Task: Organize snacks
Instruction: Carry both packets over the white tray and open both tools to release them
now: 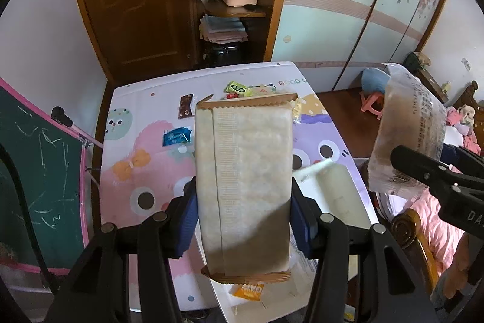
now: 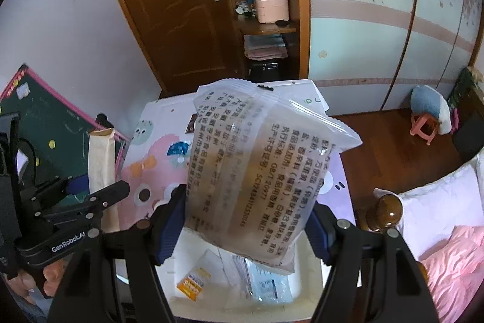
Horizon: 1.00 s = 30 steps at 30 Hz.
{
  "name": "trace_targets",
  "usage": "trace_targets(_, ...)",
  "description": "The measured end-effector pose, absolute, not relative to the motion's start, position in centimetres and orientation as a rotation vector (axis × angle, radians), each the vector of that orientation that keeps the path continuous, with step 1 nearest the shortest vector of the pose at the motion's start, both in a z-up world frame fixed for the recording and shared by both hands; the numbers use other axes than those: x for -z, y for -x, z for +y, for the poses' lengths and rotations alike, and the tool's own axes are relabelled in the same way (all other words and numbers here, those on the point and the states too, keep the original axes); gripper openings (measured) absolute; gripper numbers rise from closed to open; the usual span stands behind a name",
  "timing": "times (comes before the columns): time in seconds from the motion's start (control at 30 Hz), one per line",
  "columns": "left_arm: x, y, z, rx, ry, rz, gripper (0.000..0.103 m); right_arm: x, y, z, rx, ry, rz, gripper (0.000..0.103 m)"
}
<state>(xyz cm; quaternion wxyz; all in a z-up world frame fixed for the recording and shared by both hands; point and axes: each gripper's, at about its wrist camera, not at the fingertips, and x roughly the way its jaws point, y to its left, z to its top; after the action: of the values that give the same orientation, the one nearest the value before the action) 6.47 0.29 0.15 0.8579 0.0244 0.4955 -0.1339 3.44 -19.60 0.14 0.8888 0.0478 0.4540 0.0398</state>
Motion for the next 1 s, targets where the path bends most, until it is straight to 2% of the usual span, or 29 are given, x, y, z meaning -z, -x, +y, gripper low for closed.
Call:
trace_targets(0.5, 4.9, -0.9, -0.9, 0.244, -0.108, 1.073, 0.052, 6.5, -0.5, -19.3, -0.119, -0.032, 1.116, 0.071)
trace_targets(1.0, 13.2, -0.3, -2.5, 0.276, -0.1, 1.32, 0.052, 13.5, 0.2, -18.2, -0.133, 0.031, 1.306, 0.071)
